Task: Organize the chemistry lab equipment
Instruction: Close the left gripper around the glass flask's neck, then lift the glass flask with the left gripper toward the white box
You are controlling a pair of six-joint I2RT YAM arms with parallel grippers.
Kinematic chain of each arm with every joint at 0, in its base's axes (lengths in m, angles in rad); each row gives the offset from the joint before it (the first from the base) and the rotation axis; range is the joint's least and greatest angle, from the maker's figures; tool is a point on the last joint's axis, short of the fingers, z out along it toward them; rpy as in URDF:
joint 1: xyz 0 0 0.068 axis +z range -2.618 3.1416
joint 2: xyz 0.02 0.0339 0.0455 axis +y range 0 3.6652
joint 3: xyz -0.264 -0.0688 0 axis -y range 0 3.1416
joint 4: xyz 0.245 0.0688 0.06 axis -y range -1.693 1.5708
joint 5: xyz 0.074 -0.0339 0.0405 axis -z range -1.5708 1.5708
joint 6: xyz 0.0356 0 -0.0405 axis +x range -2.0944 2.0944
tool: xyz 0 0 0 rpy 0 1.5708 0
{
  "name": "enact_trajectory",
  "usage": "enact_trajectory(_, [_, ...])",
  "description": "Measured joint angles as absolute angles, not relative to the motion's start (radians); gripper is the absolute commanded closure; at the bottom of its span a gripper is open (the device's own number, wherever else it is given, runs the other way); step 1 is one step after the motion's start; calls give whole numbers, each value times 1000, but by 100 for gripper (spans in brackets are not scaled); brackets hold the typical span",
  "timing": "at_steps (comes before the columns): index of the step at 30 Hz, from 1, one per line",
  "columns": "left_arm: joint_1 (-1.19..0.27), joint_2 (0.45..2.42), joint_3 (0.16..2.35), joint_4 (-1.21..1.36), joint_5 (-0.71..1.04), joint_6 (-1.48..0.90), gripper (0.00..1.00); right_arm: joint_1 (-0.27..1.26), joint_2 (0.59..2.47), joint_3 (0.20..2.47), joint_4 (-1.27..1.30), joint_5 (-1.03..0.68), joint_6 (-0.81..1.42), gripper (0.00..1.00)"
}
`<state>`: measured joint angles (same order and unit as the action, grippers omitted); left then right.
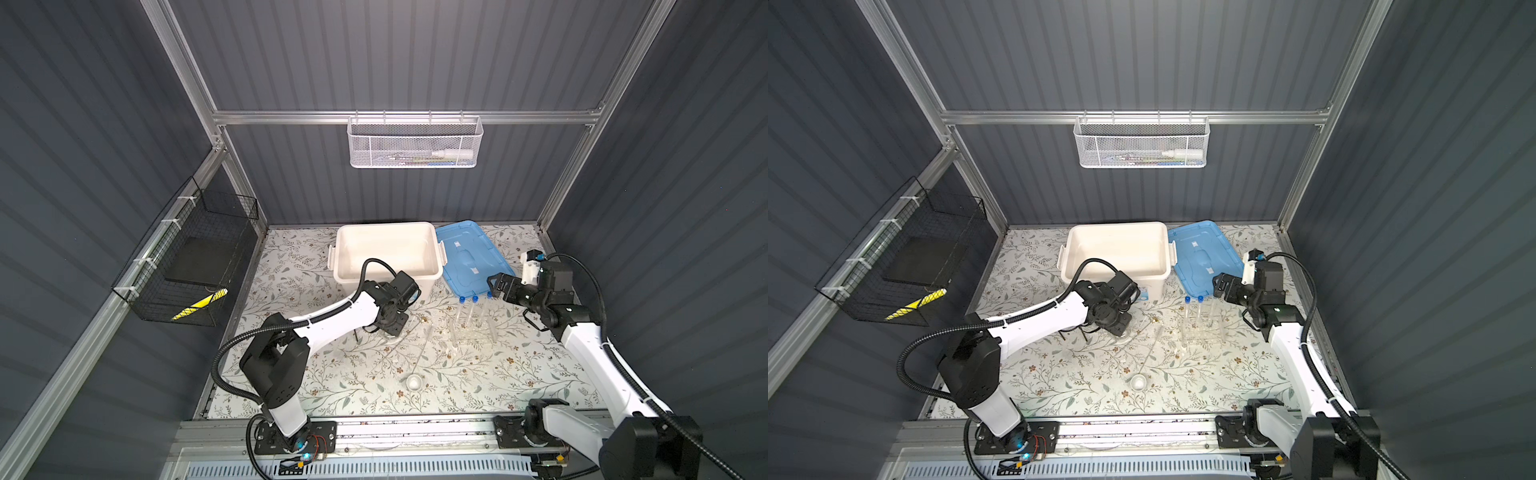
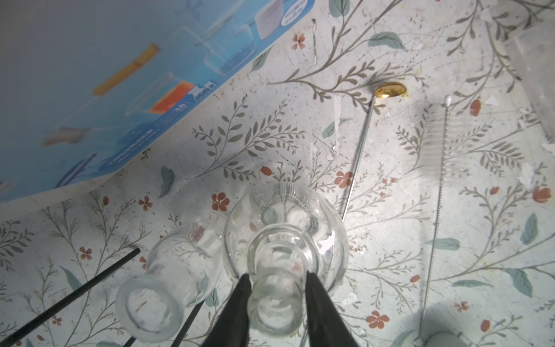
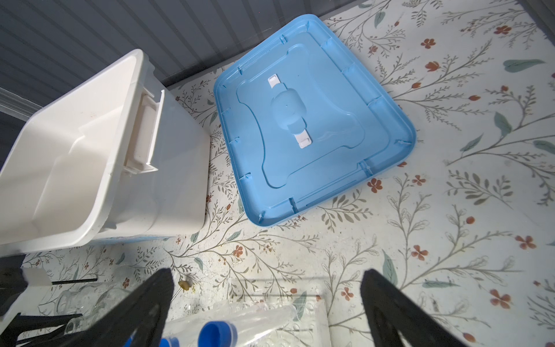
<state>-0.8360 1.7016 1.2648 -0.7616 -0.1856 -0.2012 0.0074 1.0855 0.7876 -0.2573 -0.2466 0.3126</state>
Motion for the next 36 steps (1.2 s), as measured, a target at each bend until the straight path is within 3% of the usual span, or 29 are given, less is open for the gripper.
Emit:
enact_trajectory(5, [-836, 1702, 1265, -762, -185, -201, 68, 7, 1085, 788, -257, -247, 312, 1])
enact_trajectory(11, [-835, 1699, 1265, -751, -174, -200, 78, 7, 1085, 788, -257, -247, 312, 1])
enact_trajectory(36, [-835, 1653, 1276, -755, -157, -198, 82, 7, 1085, 788, -258, -247, 311, 1])
